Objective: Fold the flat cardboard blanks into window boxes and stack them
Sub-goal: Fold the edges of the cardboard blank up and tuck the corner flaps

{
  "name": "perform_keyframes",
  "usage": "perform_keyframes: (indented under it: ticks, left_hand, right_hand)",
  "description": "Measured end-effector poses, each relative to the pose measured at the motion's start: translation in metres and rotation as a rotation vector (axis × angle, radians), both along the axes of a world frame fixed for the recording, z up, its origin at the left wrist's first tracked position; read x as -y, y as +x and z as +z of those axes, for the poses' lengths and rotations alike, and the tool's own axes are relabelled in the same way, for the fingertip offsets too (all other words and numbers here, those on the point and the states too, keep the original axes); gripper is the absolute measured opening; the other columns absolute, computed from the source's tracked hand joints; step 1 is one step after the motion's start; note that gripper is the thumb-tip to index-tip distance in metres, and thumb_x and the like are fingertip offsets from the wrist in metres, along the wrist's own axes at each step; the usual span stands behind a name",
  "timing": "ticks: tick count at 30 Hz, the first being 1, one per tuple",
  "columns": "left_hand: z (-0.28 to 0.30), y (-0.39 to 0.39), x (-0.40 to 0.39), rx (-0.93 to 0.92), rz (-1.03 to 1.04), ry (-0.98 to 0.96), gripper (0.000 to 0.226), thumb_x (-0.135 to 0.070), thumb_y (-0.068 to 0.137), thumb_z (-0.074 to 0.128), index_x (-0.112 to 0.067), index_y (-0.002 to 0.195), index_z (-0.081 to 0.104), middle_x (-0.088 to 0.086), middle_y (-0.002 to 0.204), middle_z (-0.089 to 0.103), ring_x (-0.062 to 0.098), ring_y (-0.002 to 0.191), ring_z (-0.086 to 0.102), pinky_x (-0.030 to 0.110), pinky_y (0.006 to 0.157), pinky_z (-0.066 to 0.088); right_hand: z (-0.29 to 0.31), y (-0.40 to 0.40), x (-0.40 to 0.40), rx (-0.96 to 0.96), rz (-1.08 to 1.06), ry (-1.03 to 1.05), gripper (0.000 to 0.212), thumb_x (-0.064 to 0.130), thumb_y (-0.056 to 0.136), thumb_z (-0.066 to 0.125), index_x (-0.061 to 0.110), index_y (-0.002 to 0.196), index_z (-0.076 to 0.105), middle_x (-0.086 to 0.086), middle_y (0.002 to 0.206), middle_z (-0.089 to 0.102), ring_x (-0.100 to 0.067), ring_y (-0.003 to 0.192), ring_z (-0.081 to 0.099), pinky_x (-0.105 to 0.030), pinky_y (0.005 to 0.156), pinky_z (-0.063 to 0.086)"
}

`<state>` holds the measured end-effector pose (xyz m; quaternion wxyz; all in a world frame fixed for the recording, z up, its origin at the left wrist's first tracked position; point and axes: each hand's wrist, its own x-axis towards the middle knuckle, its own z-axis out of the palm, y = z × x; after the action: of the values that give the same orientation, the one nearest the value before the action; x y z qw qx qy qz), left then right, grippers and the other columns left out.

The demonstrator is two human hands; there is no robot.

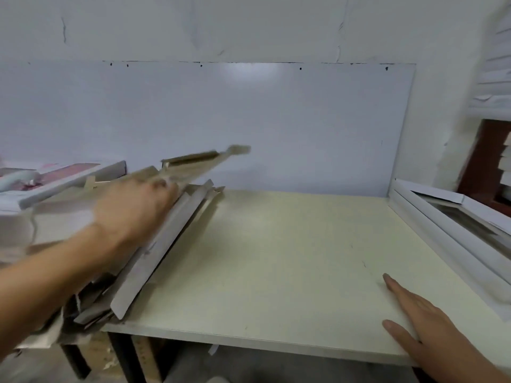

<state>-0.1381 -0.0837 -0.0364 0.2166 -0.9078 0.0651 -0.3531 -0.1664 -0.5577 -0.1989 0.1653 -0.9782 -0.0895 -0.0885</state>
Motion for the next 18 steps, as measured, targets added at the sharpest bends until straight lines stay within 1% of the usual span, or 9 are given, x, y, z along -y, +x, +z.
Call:
perform_keyframes:
  ticks: [2, 5, 9, 11, 13, 14, 16, 17, 18]
  left_hand:
    - [-0.019, -0.012, 0.033, -0.092, -0.062, 0.067, 0.018, -0.007, 0.072, 0.071, -0.011, 0.086, 0.06, 0.008, 0.068, 0.057, 0.028, 0.049, 0.054, 0.031, 0.042, 0.037]
    - [-0.049, -0.026, 0.069, -0.142, -0.273, 0.075, 0.025, -0.001, 0.054, 0.078, -0.01, 0.069, 0.06, 0.01, 0.057, 0.05, 0.027, 0.04, 0.049, 0.029, 0.038, 0.038]
    - [-0.088, -0.038, 0.099, -0.149, -0.48, 0.149, 0.009, -0.01, 0.066, 0.058, -0.016, 0.072, 0.06, 0.004, 0.061, 0.051, 0.025, 0.045, 0.047, 0.027, 0.041, 0.037]
    - [-0.106, -0.043, 0.112, -0.13, -0.592, 0.179, 0.012, -0.012, 0.074, 0.05, -0.019, 0.072, 0.06, 0.002, 0.064, 0.052, 0.023, 0.048, 0.048, 0.026, 0.041, 0.037]
    - [-0.121, -0.046, 0.12, -0.096, -0.688, 0.204, 0.015, -0.013, 0.079, 0.051, -0.021, 0.069, 0.058, 0.0, 0.064, 0.052, 0.021, 0.048, 0.046, 0.026, 0.041, 0.036]
    - [-0.128, -0.047, 0.122, -0.08, -0.722, 0.207, 0.017, -0.013, 0.08, 0.052, -0.022, 0.068, 0.057, -0.001, 0.063, 0.052, 0.02, 0.048, 0.045, 0.027, 0.041, 0.035]
    - [-0.135, -0.048, 0.122, -0.063, -0.764, 0.181, 0.018, -0.013, 0.082, 0.054, -0.023, 0.066, 0.056, -0.002, 0.064, 0.051, 0.019, 0.049, 0.043, 0.027, 0.042, 0.033]
    - [-0.137, -0.047, 0.12, -0.057, -0.767, 0.16, 0.017, -0.014, 0.082, 0.054, -0.023, 0.067, 0.054, -0.002, 0.064, 0.05, 0.019, 0.05, 0.043, 0.028, 0.042, 0.033]
    - [-0.138, -0.046, 0.118, -0.064, -0.76, 0.136, 0.015, -0.016, 0.082, 0.055, -0.023, 0.069, 0.053, -0.002, 0.065, 0.05, 0.019, 0.05, 0.045, 0.027, 0.042, 0.034]
  right_hand:
    - [0.003, 0.002, -0.003, -0.001, 0.038, 0.009, 0.086, 0.047, 0.096, 0.053, 0.051, 0.146, -0.016, 0.028, 0.157, 0.001, 0.001, 0.147, 0.013, -0.023, 0.118, 0.018]
    - [0.005, 0.006, -0.014, 0.033, 0.089, -0.017, 0.096, 0.049, 0.094, 0.055, 0.055, 0.142, -0.028, 0.033, 0.153, -0.023, 0.011, 0.142, -0.008, -0.016, 0.115, 0.006]
    - [0.008, 0.014, -0.029, 0.104, 0.112, -0.127, 0.099, 0.047, 0.092, 0.057, 0.047, 0.147, -0.026, 0.026, 0.155, -0.031, -0.002, 0.148, -0.017, -0.027, 0.122, 0.0]
    - [0.01, 0.016, -0.034, 0.158, 0.137, -0.166, 0.098, 0.047, 0.091, 0.057, 0.044, 0.15, -0.022, 0.023, 0.157, -0.028, -0.007, 0.149, -0.02, -0.034, 0.123, -0.001]
    - [0.014, 0.016, -0.037, 0.177, 0.166, -0.225, 0.092, 0.045, 0.091, 0.058, 0.042, 0.154, -0.008, 0.02, 0.161, -0.019, -0.01, 0.15, -0.017, -0.04, 0.123, -0.001]
    - [0.018, 0.015, -0.038, 0.185, 0.18, -0.254, 0.086, 0.043, 0.089, 0.063, 0.04, 0.156, 0.009, 0.018, 0.164, -0.005, -0.011, 0.152, -0.006, -0.045, 0.123, 0.003]
    - [0.024, 0.013, -0.037, 0.224, 0.233, -0.306, 0.062, 0.033, 0.077, 0.077, 0.035, 0.135, 0.057, 0.015, 0.148, 0.047, -0.014, 0.141, 0.039, -0.054, 0.118, 0.025]
    - [0.028, 0.012, -0.035, 0.192, 0.253, -0.335, 0.046, 0.031, 0.077, 0.076, 0.036, 0.121, 0.066, 0.02, 0.13, 0.06, -0.01, 0.128, 0.051, -0.047, 0.115, 0.031]
    - [0.03, 0.01, -0.032, 0.131, 0.261, -0.333, 0.033, 0.031, 0.083, 0.069, 0.037, 0.116, 0.066, 0.025, 0.119, 0.06, -0.004, 0.119, 0.053, -0.033, 0.112, 0.031]
